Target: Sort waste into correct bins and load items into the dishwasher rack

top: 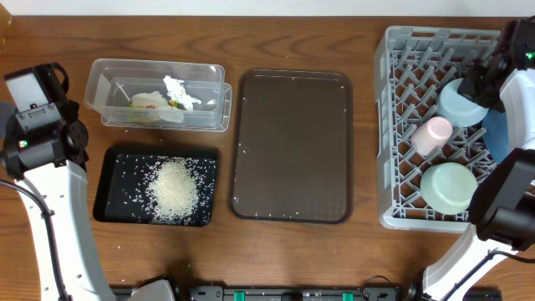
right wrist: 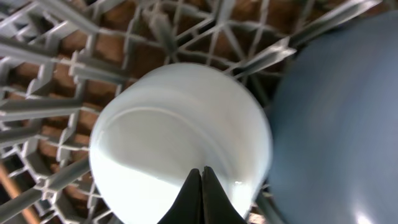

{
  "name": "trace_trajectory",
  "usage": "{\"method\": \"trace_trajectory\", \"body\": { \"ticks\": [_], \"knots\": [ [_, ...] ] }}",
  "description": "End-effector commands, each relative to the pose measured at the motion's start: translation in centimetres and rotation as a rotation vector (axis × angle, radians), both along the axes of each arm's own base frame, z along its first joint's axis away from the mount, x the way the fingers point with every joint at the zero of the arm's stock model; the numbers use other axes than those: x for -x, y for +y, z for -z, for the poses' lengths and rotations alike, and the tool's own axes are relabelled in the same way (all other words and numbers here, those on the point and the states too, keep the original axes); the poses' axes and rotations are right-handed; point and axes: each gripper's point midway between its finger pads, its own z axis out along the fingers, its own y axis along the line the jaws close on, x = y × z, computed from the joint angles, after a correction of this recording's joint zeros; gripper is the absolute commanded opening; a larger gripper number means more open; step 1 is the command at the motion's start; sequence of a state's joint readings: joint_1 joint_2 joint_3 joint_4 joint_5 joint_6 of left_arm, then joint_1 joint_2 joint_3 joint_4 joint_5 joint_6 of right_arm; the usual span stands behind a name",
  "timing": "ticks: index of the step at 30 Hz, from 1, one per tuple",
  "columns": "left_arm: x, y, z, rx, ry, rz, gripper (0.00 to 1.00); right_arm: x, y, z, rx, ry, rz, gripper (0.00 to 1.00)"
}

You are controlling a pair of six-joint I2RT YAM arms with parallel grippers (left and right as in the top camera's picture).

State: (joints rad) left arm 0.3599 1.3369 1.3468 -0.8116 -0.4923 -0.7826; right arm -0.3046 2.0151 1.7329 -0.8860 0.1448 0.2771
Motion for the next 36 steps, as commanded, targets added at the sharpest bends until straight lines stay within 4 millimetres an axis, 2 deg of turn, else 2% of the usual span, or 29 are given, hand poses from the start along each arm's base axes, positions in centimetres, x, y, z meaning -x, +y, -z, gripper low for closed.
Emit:
{"method": "trace_trajectory", "body": {
  "ticks": [1,5,15,19,27,36],
  "knots": [
    [0.1,0.2,0.0,0.001,-0.001,-0.009,0.95,0.5,-2.0,-2.4,0.115,0.002,0.059,0.01],
    [0.1,0.2,0.0,0.001,0.000,-0.008,0.95,1.2,-2.6,-2.5,0.148,0.028,0.095,0.01],
    [0.1,0.2,0.0,0.001,-0.001,-0.009,0.95,-1.9,1.1,-2.8,-0.036,-0.101,-0.062,0.01],
    [0.1,0.2,0.0,0.001,-0.001,-0.009,0.95,-2.0,0.9,-2.3,-0.031,-0.091,-0.065,0.01],
    [0.1,0.2,0.0,0.001,0.000,-0.008,0.95,-1.5,-0.3,0.2,0.014,-0.017,-0.031,0.01],
    [0.1,0.2,0.0,0.001,0.000,-0.008,0.95,-0.8,-1.9,0.3,0.049,0.002,0.016,0.01]
  ]
}}
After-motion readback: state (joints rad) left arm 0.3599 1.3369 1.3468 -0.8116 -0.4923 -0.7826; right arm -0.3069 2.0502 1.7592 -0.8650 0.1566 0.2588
